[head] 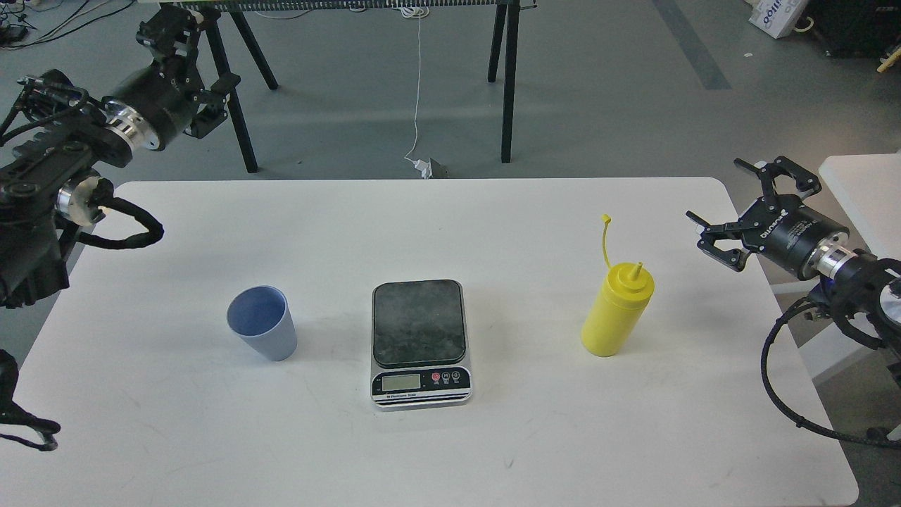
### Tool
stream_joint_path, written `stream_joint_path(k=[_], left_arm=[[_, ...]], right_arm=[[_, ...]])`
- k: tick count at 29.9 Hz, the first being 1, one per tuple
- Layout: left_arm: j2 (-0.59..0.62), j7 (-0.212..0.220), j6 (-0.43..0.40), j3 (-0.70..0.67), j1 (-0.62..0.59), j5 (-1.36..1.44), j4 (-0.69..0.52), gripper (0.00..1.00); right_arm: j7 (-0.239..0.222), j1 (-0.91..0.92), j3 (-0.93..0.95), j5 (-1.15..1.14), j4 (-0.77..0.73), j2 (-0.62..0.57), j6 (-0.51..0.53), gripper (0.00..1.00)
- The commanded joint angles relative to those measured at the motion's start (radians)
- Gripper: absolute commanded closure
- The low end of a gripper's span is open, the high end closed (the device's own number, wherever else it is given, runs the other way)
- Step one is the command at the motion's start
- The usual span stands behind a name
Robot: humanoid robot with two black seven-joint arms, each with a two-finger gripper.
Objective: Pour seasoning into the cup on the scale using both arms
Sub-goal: 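Raise the left gripper and move it toward the blue cup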
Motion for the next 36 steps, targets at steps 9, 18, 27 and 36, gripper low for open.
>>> stream_joint_path(k=[9, 18, 27, 36], left_arm=[[0.026, 0.000, 0.000, 0.000, 0.008, -0.002, -0.001, 0.00], [0.029, 0.000, 0.000, 0.004, 0.021, 0.014, 0.001, 0.00], [0.173, 0.000, 0.000, 0.141, -0.064, 0.555, 0.031, 0.00], [0.283, 0.000, 0.000, 0.208, -0.123, 1.381, -0.270, 0.01]], right_arm=[[0.000, -0.001, 0.002, 0.000, 0.000, 0.000, 0.000, 0.04], [0.002, -0.003, 0.003, 0.001, 0.003, 0.003, 0.000, 0.04], [0.002, -0.006, 0.015, 0.001, 0.007, 0.003, 0.000, 0.04], [0.002, -0.001, 0.006, 0.001, 0.007, 0.002, 0.000, 0.04]])
